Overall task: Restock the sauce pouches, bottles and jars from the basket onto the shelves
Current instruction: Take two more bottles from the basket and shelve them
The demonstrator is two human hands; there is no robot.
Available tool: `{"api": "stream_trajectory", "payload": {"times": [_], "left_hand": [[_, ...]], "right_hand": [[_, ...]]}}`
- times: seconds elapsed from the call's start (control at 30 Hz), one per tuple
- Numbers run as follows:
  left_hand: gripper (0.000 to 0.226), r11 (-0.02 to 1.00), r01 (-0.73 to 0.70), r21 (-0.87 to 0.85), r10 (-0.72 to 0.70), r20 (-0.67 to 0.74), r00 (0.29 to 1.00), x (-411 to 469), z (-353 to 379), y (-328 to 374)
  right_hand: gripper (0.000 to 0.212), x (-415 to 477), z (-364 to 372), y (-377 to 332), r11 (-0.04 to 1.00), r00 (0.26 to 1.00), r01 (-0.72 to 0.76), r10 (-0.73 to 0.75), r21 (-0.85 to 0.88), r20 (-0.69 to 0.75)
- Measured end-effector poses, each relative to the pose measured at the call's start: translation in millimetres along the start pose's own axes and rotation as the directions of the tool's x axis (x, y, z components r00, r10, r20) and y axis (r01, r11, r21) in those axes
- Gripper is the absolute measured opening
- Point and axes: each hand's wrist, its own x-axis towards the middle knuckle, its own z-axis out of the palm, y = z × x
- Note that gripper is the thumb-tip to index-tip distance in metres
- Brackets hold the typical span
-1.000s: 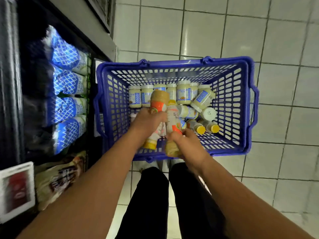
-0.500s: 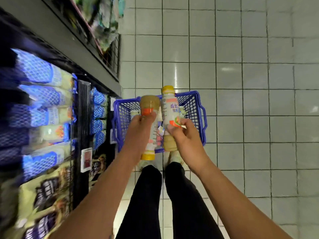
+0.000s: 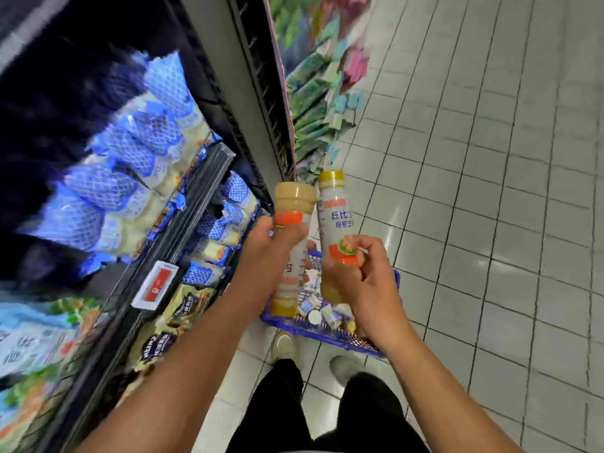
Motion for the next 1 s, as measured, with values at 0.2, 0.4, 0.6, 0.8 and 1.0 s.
{"api": "stream_trajectory", "payload": {"times": [0.2, 0.4, 0.6, 0.8, 1.0], "left_hand": [[0.021, 0.978, -0.13, -0.164, 0.092, -0.224, 0.97, -52, 1, 12], [0.033, 0.934, -0.246, -0.258, 0.111, -0.444, 0.889, -111, -15, 4], [0.048, 0.885, -0.375, -0.275, 0.09, -0.691, 0.717, -191, -45, -12], [0.027, 0.837, -0.484, -0.254, 0.028, -0.865, 0.502, -286, -67, -46], [0.031, 0.81, -0.551, -0.198, -0.041, -0.958, 0.283, -392, -74, -97]], "right_hand": [[0.044, -20, 8, -45, 0.996, 0.966, 0.079, -0.068, -0.033, 0.248], [0.035, -45, 26, -57, 0.98, 0.887, 0.15, -0.077, -0.127, 0.455], [0.033, -92, 69, -48, 0.968, 0.73, 0.207, -0.055, -0.144, 0.681], [0.034, -157, 108, -31, 0.958, 0.508, 0.23, 0.032, -0.171, 0.861], [0.031, -248, 131, 0, 0.94, 0.293, 0.305, 0.06, -0.153, 0.954]]}}
